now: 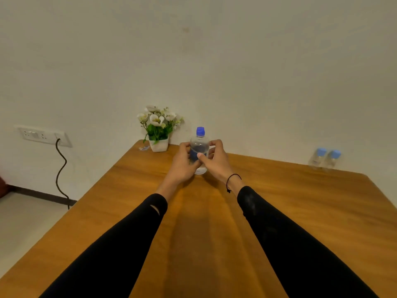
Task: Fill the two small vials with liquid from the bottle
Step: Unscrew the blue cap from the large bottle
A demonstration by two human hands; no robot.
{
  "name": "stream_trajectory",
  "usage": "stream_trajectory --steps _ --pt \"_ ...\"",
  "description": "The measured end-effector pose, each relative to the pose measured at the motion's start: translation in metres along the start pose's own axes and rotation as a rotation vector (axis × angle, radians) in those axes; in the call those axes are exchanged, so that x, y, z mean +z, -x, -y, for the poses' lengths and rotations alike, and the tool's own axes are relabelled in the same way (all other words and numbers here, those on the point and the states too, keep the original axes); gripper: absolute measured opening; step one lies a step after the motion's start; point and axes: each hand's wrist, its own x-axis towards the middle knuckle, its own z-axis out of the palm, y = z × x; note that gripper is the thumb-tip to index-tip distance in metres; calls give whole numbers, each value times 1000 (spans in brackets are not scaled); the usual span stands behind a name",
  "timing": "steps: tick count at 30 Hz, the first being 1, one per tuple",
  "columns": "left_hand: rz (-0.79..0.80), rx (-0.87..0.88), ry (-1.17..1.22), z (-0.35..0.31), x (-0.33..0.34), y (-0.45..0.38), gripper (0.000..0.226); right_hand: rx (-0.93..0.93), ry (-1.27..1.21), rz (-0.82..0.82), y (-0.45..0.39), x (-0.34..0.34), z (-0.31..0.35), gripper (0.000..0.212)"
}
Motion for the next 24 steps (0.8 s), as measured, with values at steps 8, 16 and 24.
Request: stream_trajectory --steps 8,16,24 --pt "30 -2 20 -46 28 147 77 60 -33 -23 156 -49 23 55" --pt "23 42 -101 -79 44 264 74 86 17 -69 287 -79 35 56" --pt "35 98 -132 -105 36 288 89 -27 305 -108 305 -122 84 55"
